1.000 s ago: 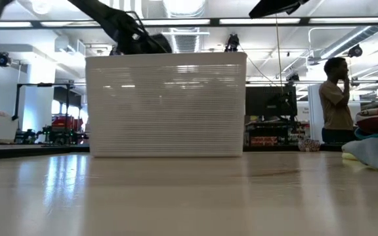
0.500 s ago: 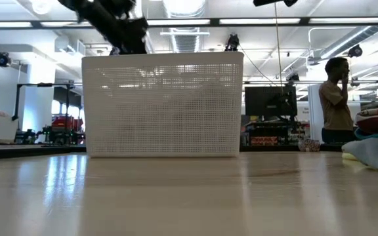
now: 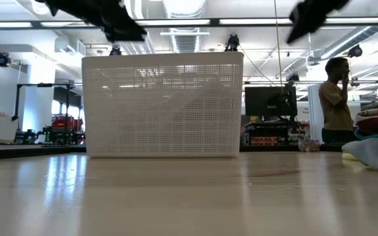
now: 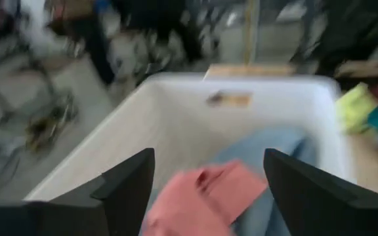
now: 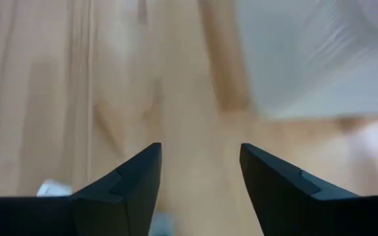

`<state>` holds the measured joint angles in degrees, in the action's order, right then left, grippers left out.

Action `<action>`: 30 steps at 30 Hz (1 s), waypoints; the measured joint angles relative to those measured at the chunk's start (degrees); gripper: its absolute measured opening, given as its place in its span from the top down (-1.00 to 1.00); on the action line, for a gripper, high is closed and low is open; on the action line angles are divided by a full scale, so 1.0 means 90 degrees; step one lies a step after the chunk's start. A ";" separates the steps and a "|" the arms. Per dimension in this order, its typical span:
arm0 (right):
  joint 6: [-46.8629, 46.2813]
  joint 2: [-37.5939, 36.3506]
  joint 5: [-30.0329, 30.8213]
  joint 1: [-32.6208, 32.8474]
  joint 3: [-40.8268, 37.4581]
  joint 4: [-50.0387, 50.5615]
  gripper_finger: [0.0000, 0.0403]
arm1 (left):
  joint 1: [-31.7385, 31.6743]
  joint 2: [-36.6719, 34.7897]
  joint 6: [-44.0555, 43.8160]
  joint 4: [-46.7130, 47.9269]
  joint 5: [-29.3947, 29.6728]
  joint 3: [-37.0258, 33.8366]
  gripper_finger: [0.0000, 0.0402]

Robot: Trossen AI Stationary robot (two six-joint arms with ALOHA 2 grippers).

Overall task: Sort clothes
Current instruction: Move the clothes from the middle right to the center

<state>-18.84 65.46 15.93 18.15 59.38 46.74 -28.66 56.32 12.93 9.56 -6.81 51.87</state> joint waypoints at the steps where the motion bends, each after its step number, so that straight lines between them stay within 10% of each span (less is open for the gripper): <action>1: -0.0135 0.0035 -0.0170 0.0034 -0.0084 0.0007 0.01 | 0.0090 -0.0131 0.0000 -0.0182 -0.0049 -0.0090 -0.32; 30: -0.1174 0.2710 -0.2323 0.0548 -0.0399 0.0822 0.02 | 0.1750 -0.2276 -0.0306 -0.2605 -0.0125 -0.2582 -0.09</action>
<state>-29.41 89.85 -4.97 23.08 55.79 54.14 -12.91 35.83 10.18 -13.89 -7.93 28.63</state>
